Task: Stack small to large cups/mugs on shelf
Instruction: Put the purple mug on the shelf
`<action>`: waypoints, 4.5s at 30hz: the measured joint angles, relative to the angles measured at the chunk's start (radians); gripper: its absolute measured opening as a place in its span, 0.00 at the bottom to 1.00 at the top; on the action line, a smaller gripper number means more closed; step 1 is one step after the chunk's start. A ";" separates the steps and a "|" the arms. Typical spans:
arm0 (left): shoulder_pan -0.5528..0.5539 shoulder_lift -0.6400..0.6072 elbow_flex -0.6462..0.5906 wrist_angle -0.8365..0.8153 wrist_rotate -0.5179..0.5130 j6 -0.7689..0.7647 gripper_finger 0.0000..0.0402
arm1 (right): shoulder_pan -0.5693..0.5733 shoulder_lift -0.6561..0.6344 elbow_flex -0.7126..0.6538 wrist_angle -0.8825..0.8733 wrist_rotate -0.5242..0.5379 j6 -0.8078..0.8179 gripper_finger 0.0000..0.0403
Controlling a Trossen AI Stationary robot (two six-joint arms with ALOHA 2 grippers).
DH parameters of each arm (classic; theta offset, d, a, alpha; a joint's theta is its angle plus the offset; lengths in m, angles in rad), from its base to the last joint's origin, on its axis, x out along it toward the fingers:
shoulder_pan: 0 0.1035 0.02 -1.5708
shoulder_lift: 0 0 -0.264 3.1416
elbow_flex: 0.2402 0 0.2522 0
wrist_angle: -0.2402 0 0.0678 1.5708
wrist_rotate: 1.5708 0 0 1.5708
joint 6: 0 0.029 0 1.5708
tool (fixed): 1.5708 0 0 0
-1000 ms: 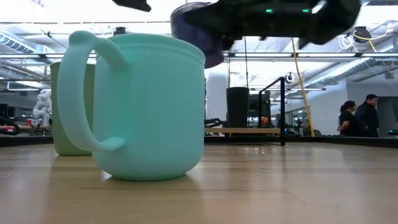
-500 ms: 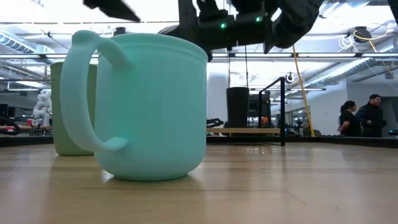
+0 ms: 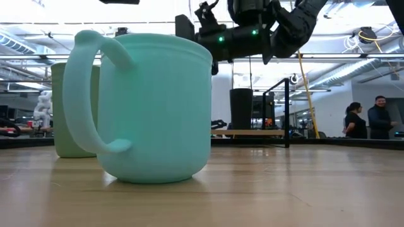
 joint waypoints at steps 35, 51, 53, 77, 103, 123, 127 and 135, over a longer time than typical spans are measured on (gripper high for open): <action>0.013 -0.001 -0.001 0.050 -0.015 0.053 0.68 | -0.121 0.164 0.100 0.105 0.207 0.135 0.00; 0.013 -0.001 -0.001 0.046 -0.015 0.059 0.68 | -0.169 0.164 0.099 0.063 0.210 0.168 0.00; 0.013 -0.001 -0.001 0.046 -0.015 0.061 0.68 | -0.166 0.166 0.099 0.065 0.209 0.168 0.00; 0.013 0.000 0.000 0.054 -0.013 0.091 0.68 | -0.213 0.300 0.197 0.126 0.236 0.151 0.00; 0.012 0.000 0.000 0.054 -0.013 0.094 0.68 | -0.232 0.299 0.196 0.062 0.231 0.189 0.05; 0.012 0.000 0.000 0.044 -0.013 0.093 0.68 | -0.217 0.297 0.196 -0.034 0.232 0.290 0.49; 0.012 0.000 0.000 0.037 -0.013 0.087 0.68 | -0.216 0.289 0.196 -0.087 0.232 0.300 0.53; 0.012 0.000 0.000 0.025 -0.013 0.084 0.68 | -0.203 0.287 0.196 -0.109 0.236 0.300 0.53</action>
